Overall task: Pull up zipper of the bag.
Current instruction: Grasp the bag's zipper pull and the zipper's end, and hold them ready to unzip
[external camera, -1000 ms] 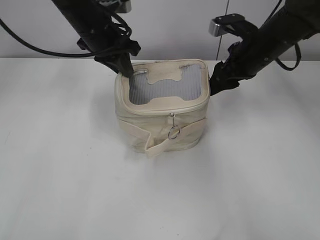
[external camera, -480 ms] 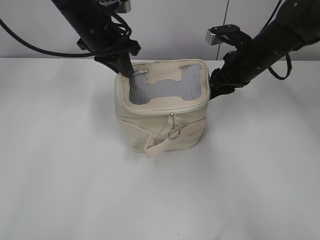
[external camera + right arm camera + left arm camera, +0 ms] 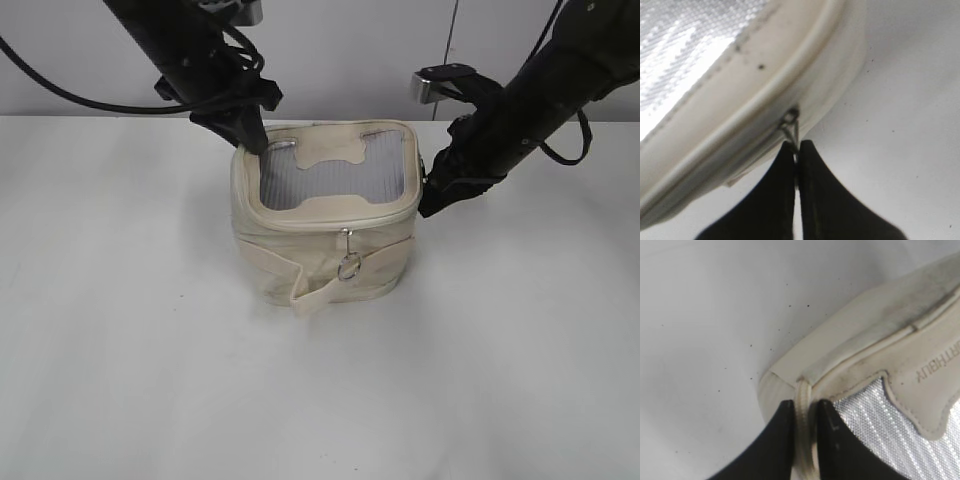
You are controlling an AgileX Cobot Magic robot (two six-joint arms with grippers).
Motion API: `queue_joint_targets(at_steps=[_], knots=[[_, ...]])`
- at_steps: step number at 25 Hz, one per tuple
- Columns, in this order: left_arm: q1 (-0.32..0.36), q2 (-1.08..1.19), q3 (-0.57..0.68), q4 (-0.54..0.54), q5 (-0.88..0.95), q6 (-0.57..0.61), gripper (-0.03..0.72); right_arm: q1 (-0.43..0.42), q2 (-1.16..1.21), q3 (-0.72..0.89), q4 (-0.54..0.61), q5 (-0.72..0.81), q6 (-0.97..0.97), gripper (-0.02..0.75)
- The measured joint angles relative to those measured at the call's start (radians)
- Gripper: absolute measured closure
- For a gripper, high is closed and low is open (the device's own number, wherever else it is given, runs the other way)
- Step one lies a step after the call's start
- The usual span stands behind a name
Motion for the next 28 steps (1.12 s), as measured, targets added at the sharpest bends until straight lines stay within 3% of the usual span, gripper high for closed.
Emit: queue_joint_targets(at_steps=[16,23,25,28], knots=[[0.000,0.000,-0.001,-0.006,0.004,-0.027,0.594,0.000,-0.104,-0.003,-0.086,0.193,0.114,0.729],[0.000,0.000,-0.001,-0.007,0.005,-0.029,0.590,0.000,-0.107,-0.003,-0.069,0.248,0.120,0.729],[0.000,0.001,-0.011,-0.005,0.013,-0.029,0.555,0.000,-0.107,-0.003,-0.067,0.251,0.120,0.729],[0.000,0.004,-0.058,0.018,0.033,-0.030,0.444,0.000,-0.107,-0.003,-0.064,0.259,0.121,0.729]])
